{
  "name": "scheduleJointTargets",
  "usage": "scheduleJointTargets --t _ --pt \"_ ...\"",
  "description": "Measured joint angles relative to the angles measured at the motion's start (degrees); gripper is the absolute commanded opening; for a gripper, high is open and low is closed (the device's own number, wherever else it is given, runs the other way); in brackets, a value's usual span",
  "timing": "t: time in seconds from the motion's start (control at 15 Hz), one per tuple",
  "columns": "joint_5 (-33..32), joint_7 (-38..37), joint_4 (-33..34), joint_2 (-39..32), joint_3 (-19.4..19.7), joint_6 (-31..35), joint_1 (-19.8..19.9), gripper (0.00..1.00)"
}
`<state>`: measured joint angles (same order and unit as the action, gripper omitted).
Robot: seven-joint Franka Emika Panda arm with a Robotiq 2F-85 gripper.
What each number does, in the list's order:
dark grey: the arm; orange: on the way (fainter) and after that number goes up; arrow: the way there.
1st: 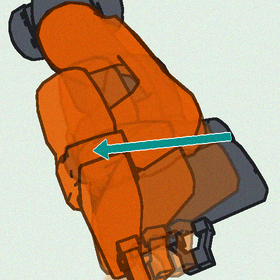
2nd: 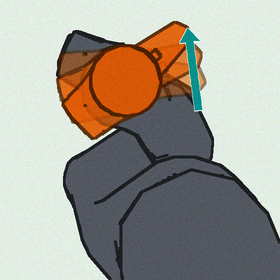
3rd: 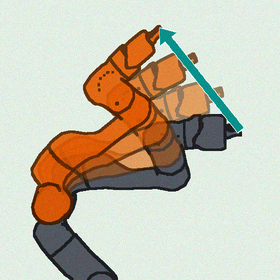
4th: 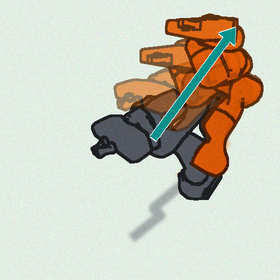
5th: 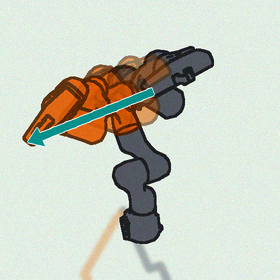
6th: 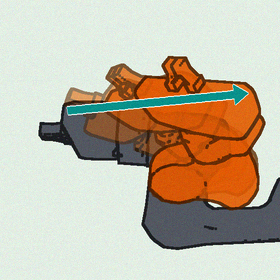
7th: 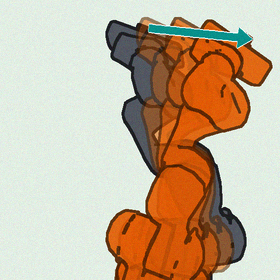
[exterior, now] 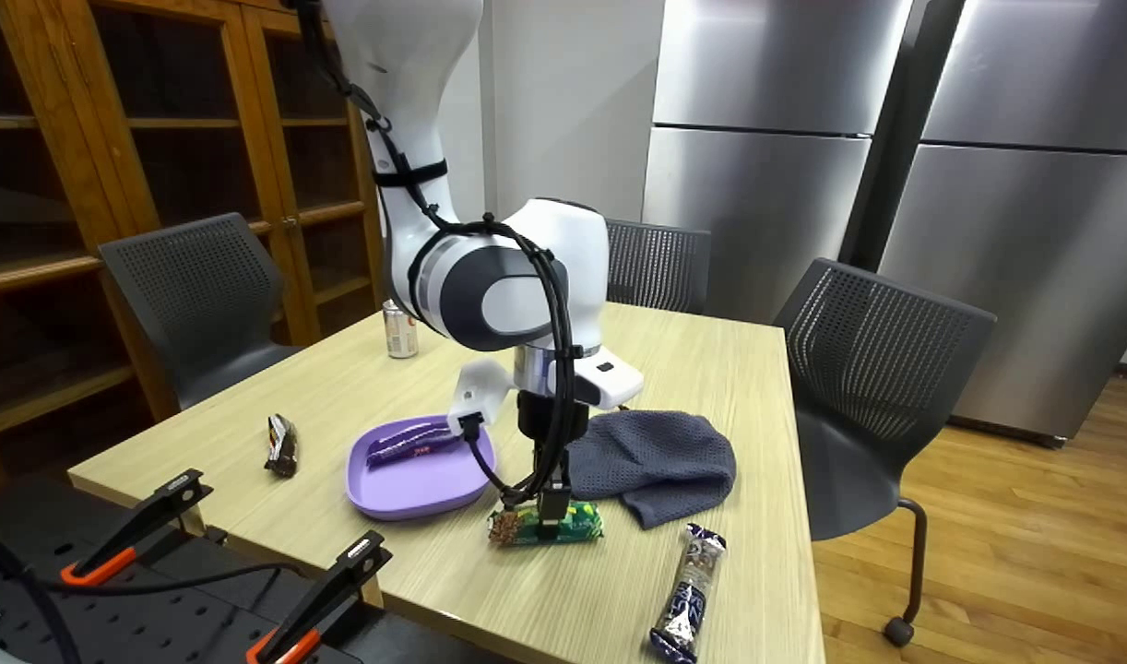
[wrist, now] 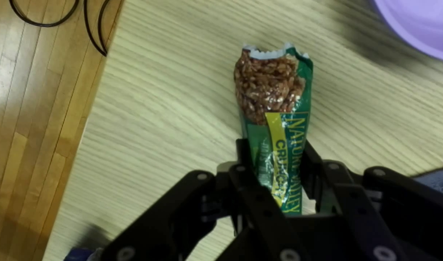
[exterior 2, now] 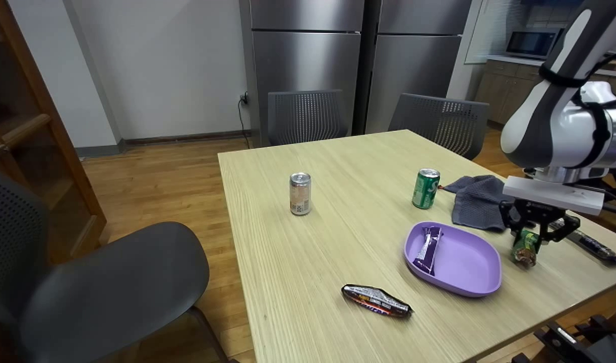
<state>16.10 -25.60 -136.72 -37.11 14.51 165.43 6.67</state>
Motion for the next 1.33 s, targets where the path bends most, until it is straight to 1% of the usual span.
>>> scheduleJointTargets --t 0.4,0.67,1.33 --pt "-0.03 0.27 -0.95 2.94 0.22 0.44 -0.90 0.10" --pt "-0.06 0.27 -2.41 5.56 0.25 1.31 -2.71 0.10" --pt "-0.20 -0.21 -6.61 9.80 0.76 3.78 -11.74 0.10"
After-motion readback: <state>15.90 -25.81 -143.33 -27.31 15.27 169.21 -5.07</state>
